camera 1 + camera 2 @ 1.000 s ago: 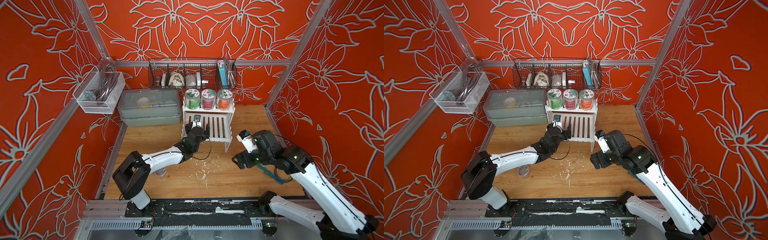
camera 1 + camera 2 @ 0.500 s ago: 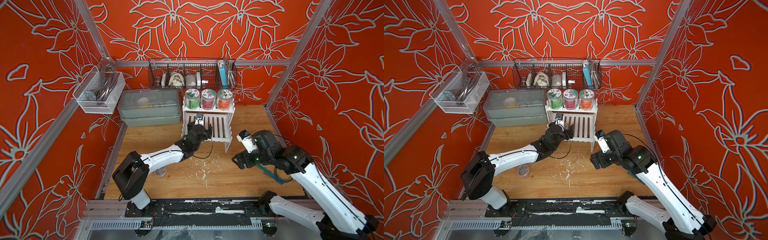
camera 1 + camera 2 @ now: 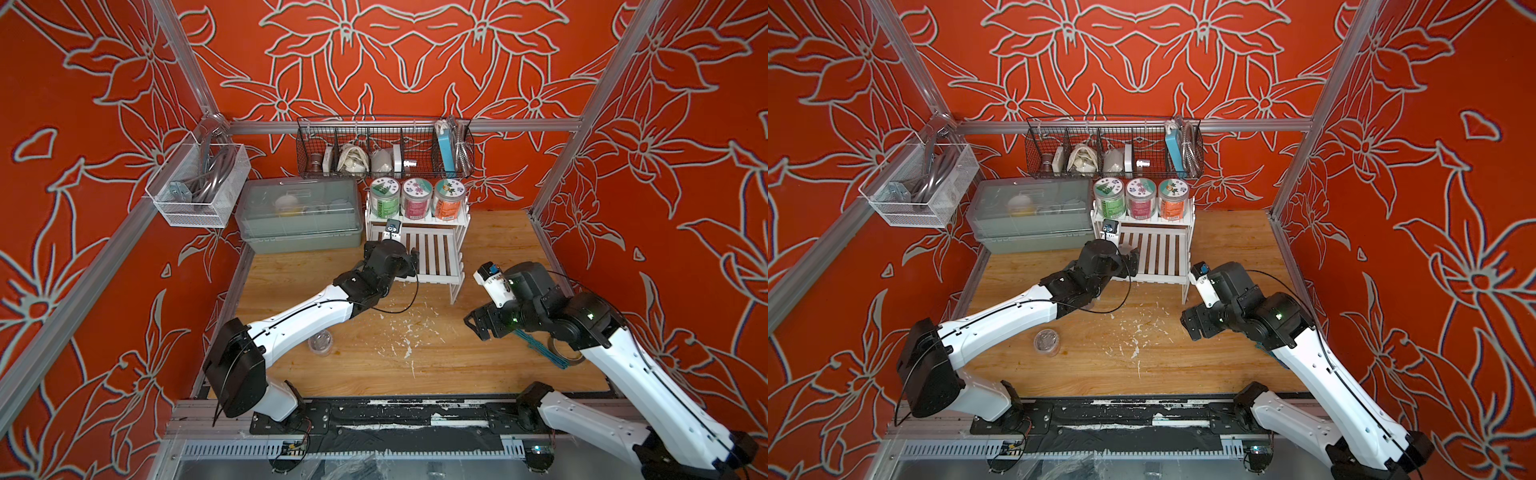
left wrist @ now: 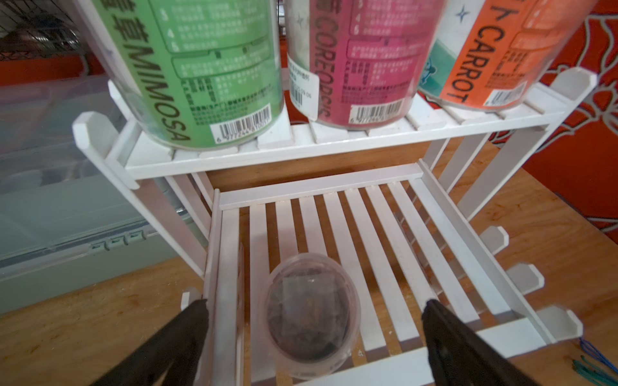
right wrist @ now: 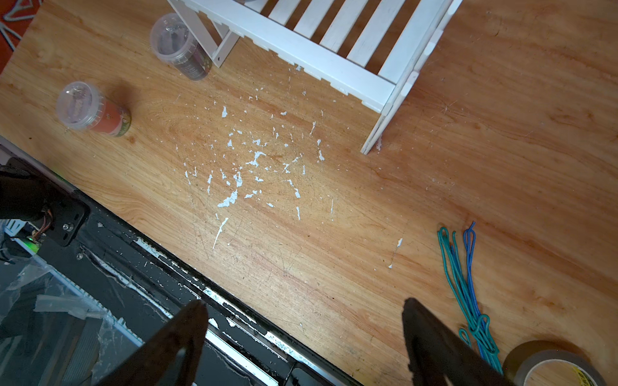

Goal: Place the seed container on the shelf
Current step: Place the seed jar on the shelf, then adjust the seed jar on the shelf.

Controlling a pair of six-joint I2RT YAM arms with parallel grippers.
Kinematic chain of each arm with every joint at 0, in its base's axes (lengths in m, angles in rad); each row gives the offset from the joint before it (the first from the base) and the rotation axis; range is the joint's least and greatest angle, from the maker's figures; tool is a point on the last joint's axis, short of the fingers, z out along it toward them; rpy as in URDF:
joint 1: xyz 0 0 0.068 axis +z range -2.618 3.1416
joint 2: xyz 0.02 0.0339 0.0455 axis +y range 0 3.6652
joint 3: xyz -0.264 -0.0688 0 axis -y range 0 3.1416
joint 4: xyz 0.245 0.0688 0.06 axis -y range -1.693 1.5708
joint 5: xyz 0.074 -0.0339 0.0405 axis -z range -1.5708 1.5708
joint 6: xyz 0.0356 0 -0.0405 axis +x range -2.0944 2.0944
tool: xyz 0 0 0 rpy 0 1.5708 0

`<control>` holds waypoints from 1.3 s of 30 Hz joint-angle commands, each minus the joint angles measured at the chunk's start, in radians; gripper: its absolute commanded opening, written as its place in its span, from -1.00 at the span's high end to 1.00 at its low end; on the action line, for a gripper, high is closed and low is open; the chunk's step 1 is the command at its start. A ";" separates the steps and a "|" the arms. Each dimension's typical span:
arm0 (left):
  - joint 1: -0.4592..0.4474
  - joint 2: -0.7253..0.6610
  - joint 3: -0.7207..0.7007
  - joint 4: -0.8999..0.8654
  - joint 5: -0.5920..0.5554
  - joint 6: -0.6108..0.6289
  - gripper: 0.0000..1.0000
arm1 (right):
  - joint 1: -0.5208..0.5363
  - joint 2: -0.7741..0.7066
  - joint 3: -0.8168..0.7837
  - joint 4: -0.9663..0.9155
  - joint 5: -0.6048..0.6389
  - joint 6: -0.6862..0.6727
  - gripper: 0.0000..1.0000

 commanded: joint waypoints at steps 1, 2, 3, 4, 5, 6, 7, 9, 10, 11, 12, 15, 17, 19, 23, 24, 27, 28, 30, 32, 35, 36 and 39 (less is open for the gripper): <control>0.022 -0.013 0.012 -0.099 0.073 -0.064 -0.99 | -0.008 -0.001 -0.012 0.007 -0.020 0.001 -0.87; 0.030 -0.006 0.021 -0.117 0.094 -0.082 -0.99 | -0.008 0.000 -0.012 0.005 -0.020 0.000 -0.87; 0.037 0.001 0.031 -0.131 0.110 -0.096 -0.99 | -0.009 0.000 -0.012 0.004 -0.019 0.002 -0.87; 0.045 0.009 0.040 -0.141 0.130 -0.109 -0.99 | -0.009 0.000 -0.012 0.004 -0.019 0.002 -0.88; 0.052 0.019 0.049 -0.148 0.147 -0.116 -0.99 | -0.009 -0.003 -0.012 0.002 -0.019 0.003 -0.87; 0.055 0.028 0.058 -0.153 0.151 -0.122 -0.99 | -0.008 -0.003 -0.011 0.001 -0.017 0.003 -0.87; 0.059 0.039 0.070 -0.160 0.155 -0.124 -0.99 | -0.008 -0.004 -0.011 0.002 -0.017 0.002 -0.88; 0.064 0.061 0.089 -0.165 0.168 -0.124 -0.99 | -0.008 -0.004 -0.011 0.000 -0.018 0.003 -0.88; 0.066 0.073 0.101 -0.168 0.179 -0.123 -0.99 | -0.009 -0.005 -0.011 0.000 -0.017 0.004 -0.88; 0.067 0.086 0.115 -0.176 0.186 -0.122 -0.99 | -0.009 -0.005 -0.012 0.000 -0.017 0.003 -0.87; 0.067 0.095 0.125 -0.182 0.190 -0.120 -0.99 | -0.009 -0.006 -0.013 0.001 -0.016 0.003 -0.87; 0.067 0.124 0.148 -0.189 0.195 -0.114 -0.99 | -0.008 -0.006 -0.014 0.001 -0.017 0.003 -0.87; 0.067 0.139 0.160 -0.194 0.201 -0.110 -0.99 | -0.009 -0.006 -0.015 0.002 -0.017 0.003 -0.87; 0.067 0.155 0.171 -0.208 0.202 -0.105 -0.99 | -0.009 -0.008 -0.015 0.000 -0.015 0.002 -0.87; 0.067 0.179 0.178 -0.217 0.187 -0.096 -0.99 | -0.009 -0.010 -0.017 -0.001 -0.014 0.001 -0.87; 0.067 0.184 0.178 -0.218 0.182 -0.093 -0.99 | -0.009 -0.010 -0.017 -0.001 -0.014 0.001 -0.87; 0.067 0.195 0.180 -0.223 0.166 -0.088 -0.99 | -0.010 -0.011 -0.017 -0.001 -0.014 0.001 -0.87; 0.066 0.197 0.179 -0.225 0.161 -0.087 -0.99 | -0.009 -0.010 -0.018 -0.002 -0.014 0.001 -0.88; 0.066 0.202 0.179 -0.225 0.152 -0.084 -0.98 | -0.010 -0.011 -0.018 -0.002 -0.011 0.001 -0.87; 0.067 0.203 0.176 -0.219 0.149 -0.081 -0.94 | -0.010 -0.010 -0.019 -0.001 -0.011 0.000 -0.87; 0.067 0.199 0.171 -0.212 0.140 -0.073 -0.78 | -0.010 -0.011 -0.019 -0.002 -0.012 -0.001 -0.87; 0.068 0.196 0.170 -0.207 0.137 -0.069 -0.73 | -0.009 -0.011 -0.019 -0.001 -0.012 0.000 -0.87; 0.067 0.186 0.161 -0.195 0.122 -0.060 -0.70 | -0.010 -0.011 -0.019 -0.002 -0.011 0.000 -0.88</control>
